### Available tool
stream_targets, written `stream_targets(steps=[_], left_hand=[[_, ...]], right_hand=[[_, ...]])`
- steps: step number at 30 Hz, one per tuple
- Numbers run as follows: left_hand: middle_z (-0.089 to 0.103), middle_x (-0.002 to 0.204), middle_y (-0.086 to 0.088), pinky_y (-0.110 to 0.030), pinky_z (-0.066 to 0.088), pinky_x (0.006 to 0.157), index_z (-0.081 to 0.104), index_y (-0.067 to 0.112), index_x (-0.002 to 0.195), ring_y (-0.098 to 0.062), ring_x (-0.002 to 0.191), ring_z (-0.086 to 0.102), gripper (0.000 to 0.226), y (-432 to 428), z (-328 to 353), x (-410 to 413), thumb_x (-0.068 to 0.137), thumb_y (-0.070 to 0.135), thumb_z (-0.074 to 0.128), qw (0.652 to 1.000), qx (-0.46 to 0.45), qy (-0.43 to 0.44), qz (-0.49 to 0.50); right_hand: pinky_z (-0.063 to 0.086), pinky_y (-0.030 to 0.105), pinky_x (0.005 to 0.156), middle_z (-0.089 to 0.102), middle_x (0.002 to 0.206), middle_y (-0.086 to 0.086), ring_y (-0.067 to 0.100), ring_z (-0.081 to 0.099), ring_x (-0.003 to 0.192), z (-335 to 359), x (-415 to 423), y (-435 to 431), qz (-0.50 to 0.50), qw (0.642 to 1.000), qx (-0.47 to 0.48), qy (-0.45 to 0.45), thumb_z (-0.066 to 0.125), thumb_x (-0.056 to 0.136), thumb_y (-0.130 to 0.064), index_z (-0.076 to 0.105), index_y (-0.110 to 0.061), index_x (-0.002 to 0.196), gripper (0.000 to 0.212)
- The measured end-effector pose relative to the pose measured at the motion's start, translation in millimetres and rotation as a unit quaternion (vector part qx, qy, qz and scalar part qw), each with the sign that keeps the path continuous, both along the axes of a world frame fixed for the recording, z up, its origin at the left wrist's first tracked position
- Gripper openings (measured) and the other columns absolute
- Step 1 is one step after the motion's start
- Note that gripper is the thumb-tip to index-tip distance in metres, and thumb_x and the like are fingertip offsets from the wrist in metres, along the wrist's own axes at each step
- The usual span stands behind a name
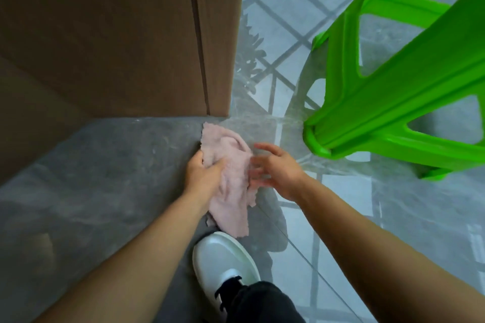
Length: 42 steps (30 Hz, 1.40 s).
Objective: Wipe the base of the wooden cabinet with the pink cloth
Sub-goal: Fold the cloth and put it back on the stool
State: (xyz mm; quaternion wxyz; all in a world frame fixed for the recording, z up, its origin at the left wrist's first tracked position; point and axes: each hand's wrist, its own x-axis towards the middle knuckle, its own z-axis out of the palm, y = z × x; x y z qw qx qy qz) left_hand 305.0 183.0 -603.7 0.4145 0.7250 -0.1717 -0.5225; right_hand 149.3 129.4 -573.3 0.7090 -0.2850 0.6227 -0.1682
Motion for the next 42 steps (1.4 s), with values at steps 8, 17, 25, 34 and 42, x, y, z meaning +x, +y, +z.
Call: stream_targets(steps=[8, 17, 25, 34, 42], left_hand=[[0.080, 0.096, -0.007, -0.035, 0.064, 0.070, 0.062, 0.015, 0.124, -0.018, 0.087, 0.078, 0.029, -21.1, 42.7, 22.3, 0.104, 0.025, 0.043, 0.925, 0.005, 0.377, -0.047], [0.064, 0.133, -0.029, -0.040, 0.056, 0.100, 0.063, 0.001, 0.128, -0.029, 0.111, 0.071, 0.044, -26.6, 27.8, 32.6, 0.085, 0.003, 0.071, 0.950, 0.077, 0.237, -0.186], [0.070, 0.108, -0.001, -0.021, 0.052, 0.084, 0.065, 0.037, 0.098, -0.026, 0.105, 0.065, 0.062, 17.0, 35.4, 12.7, 0.057, -0.004, 0.087, 0.982, 0.001, -0.083, -0.171], [0.068, 0.075, 0.002, -0.022, 0.049, 0.070, 0.076, 0.009, 0.081, -0.016, 0.072, 0.061, 0.031, 60.0, 195.6, -53.8, 0.065, 0.035, 0.080, 0.974, 0.092, -0.051, -0.201], [0.080, 0.098, 0.003, -0.028, 0.060, 0.070, 0.068, 0.019, 0.105, -0.012, 0.084, 0.076, 0.012, 59.3, 416.8, -110.2, 0.094, 0.016, 0.065, 0.960, 0.089, 0.250, -0.095]], right_hand=[[0.049, 0.035, 0.083, 0.070, 0.090, 0.003, 0.020, 0.064, 0.087, 5.3, -21.6, 24.4, 0.041, 0.992, 0.039, -0.113, 0.073, 0.082, -0.037, 0.072, -0.019, 0.102, 0.026], [0.053, 0.025, 0.054, 0.065, 0.099, 0.013, 0.019, 0.056, 0.066, 14.6, -28.7, 8.0, -0.035, 0.974, 0.036, -0.222, 0.070, 0.073, 0.007, 0.062, -0.027, 0.128, 0.066], [0.045, 0.024, 0.050, 0.061, 0.056, -0.005, 0.002, 0.050, 0.046, 35.1, -27.0, 11.3, 0.244, 0.909, -0.211, 0.264, 0.073, 0.078, -0.010, 0.073, -0.014, 0.079, 0.004], [0.043, 0.033, 0.063, 0.064, 0.080, 0.009, 0.020, 0.056, 0.071, 208.5, -98.8, 88.7, -0.055, 0.993, -0.086, 0.060, 0.062, 0.080, -0.020, 0.071, -0.014, 0.082, 0.011], [0.048, 0.050, 0.089, 0.056, 0.120, 0.016, 0.031, 0.052, 0.106, 406.1, -146.2, 104.0, -0.183, 0.968, 0.059, -0.163, 0.069, 0.078, -0.019, 0.051, -0.011, 0.132, 0.057]])
